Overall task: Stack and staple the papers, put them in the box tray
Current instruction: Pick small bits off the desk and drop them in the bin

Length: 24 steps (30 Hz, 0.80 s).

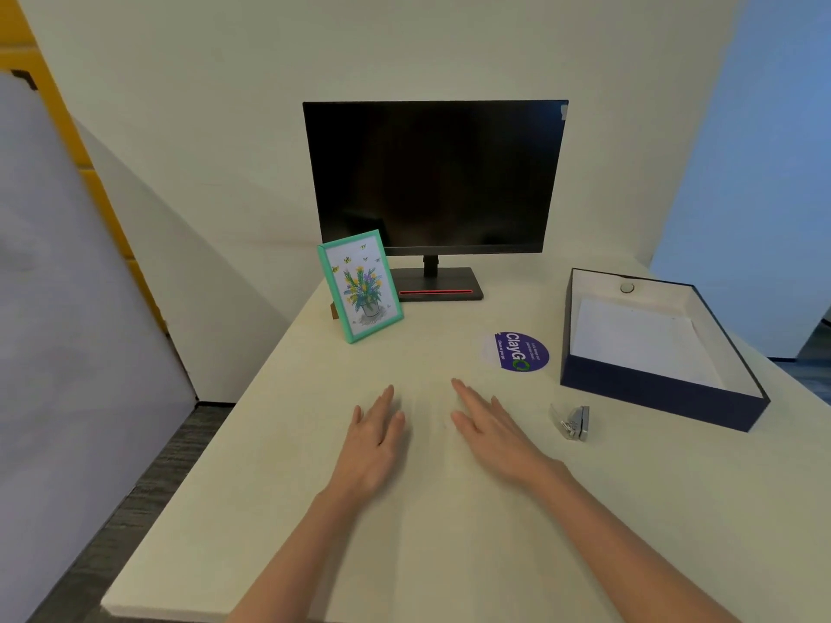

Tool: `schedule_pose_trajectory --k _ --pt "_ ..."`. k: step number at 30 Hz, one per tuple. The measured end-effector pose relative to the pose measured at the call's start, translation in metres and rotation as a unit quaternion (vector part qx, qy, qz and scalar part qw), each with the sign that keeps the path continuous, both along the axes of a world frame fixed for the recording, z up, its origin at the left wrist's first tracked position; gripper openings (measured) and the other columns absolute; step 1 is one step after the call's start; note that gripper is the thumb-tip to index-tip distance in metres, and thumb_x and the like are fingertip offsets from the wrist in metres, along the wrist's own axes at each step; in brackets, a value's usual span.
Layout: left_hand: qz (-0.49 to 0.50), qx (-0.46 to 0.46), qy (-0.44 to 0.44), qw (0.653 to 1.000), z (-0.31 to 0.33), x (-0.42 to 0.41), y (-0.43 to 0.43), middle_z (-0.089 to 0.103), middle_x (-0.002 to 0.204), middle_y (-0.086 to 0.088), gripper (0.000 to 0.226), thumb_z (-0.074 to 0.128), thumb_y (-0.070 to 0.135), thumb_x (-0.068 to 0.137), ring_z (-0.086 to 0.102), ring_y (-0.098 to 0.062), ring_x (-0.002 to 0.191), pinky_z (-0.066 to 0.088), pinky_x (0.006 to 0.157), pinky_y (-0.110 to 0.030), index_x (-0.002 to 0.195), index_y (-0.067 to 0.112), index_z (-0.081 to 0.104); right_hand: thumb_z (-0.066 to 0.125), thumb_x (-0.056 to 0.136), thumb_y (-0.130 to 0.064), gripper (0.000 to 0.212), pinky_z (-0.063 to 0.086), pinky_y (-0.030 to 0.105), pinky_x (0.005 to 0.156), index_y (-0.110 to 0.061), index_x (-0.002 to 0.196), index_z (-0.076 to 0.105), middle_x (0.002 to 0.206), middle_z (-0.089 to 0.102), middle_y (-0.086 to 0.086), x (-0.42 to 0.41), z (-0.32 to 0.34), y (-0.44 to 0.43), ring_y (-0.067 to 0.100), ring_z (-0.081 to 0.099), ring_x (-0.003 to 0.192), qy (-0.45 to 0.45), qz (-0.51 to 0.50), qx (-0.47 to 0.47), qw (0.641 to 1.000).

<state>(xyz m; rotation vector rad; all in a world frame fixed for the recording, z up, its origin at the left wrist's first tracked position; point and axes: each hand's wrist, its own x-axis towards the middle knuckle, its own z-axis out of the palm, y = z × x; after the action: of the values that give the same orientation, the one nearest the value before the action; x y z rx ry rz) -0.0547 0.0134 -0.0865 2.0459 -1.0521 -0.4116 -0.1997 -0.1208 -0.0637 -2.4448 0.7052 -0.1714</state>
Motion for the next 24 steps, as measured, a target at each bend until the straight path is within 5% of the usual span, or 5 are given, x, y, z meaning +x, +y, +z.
schedule_pose_trajectory --k 6,12,19,24 --pt "0.079 -0.076 0.092 0.990 0.003 0.005 0.003 0.030 0.155 0.010 0.050 0.037 0.039 0.100 0.016 -0.014 0.148 0.012 0.121 -0.034 0.148 0.032 0.028 0.023 0.104 -0.034 0.049 0.002 0.033 0.121 -0.028 0.151 0.017 0.159 0.021 -0.006 0.073 0.002 -0.052 0.013 0.019 0.147 -0.015 -0.005 0.059 0.998" --pt "0.100 -0.145 0.152 0.973 0.009 0.001 0.004 0.039 0.149 0.013 0.044 0.038 0.032 0.101 0.034 0.005 0.129 0.020 0.109 -0.016 0.144 0.024 0.039 0.018 0.095 -0.059 0.052 -0.005 0.038 0.121 -0.044 0.144 0.027 0.154 0.031 -0.017 0.110 -0.009 -0.063 0.017 0.010 0.149 0.001 0.005 0.097 0.995" --pt "0.099 -0.143 0.146 0.974 0.009 0.002 0.005 0.041 0.148 0.012 0.044 0.038 0.031 0.101 0.034 0.005 0.128 0.021 0.107 -0.015 0.144 0.022 0.040 0.020 0.099 -0.054 0.047 -0.001 0.026 0.118 -0.045 0.144 0.030 0.150 0.031 -0.026 0.047 -0.009 -0.022 0.002 0.006 0.141 0.005 0.060 0.131 0.989" --pt "0.098 -0.130 0.127 0.978 0.010 0.000 0.006 0.041 0.148 0.009 0.044 0.037 0.031 0.101 0.035 -0.004 0.137 0.020 0.106 -0.014 0.144 0.020 0.041 0.032 0.099 -0.048 0.035 0.017 0.019 0.116 -0.051 0.134 0.039 0.141 0.046 -0.025 -0.003 -0.001 -0.003 -0.002 0.027 0.140 -0.083 0.031 0.191 0.978"
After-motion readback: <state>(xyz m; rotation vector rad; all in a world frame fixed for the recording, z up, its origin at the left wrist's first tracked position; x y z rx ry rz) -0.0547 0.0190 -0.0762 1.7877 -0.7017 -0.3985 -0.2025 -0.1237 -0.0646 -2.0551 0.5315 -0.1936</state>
